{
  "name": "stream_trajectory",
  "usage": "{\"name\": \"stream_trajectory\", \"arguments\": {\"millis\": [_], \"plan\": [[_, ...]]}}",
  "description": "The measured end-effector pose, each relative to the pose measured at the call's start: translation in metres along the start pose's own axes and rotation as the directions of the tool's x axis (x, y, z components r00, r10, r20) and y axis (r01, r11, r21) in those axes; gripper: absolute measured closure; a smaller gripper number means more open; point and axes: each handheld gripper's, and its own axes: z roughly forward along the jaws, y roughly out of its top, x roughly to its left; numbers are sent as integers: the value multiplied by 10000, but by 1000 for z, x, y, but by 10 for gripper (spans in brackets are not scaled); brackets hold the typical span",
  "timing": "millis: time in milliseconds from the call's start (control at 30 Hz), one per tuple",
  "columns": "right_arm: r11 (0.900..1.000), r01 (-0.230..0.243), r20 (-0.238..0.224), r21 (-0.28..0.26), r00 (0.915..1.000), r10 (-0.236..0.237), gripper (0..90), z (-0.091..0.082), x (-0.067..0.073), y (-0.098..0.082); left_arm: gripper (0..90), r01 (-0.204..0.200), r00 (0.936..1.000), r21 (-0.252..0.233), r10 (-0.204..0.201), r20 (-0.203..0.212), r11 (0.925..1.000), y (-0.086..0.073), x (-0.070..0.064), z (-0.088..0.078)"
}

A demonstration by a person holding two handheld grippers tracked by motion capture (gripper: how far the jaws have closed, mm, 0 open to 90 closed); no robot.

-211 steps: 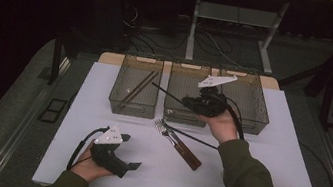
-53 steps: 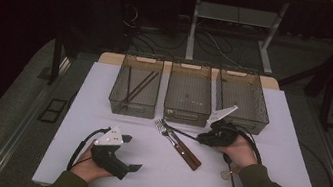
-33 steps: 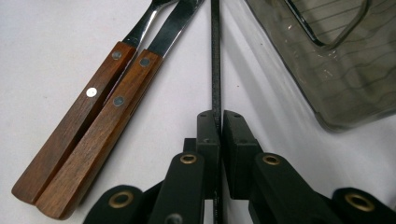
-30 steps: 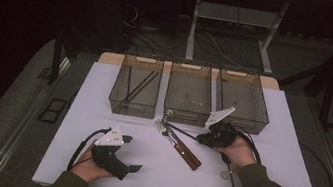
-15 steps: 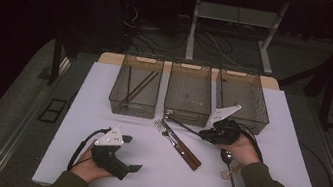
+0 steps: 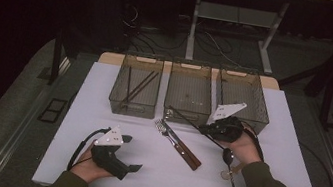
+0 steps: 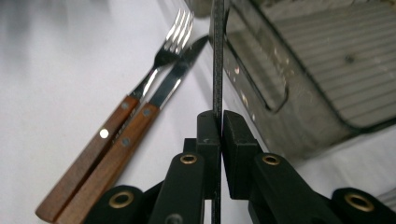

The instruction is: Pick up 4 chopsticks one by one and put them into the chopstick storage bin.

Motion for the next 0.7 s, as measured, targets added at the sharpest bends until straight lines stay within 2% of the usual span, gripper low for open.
{"name": "stream_trajectory", "arguments": {"millis": [133, 333, 533, 700], "plan": [[9995, 101, 64, -306, 9999, -99, 857, -5, 1, 5, 0, -7, 10000, -5, 7, -4, 10000, 0, 0, 0], [9964, -36, 4, -848, 10000, 36, 857, -11, 2, 11, 0, 7, 10000, -23, -7, -13, 10000, 0, 0, 0], [9877, -563, -285, -1460, 9982, 527, 857, -15, 1, 16, 0, 14, 10000, -71, -14, -26, 10000, 0, 0, -1], [9900, -684, -374, -1233, 9972, 643, 858, -10, 2, 20, 0, 4, 10000, -92, -4, -29, 10000, 1, -1, -1]]}}
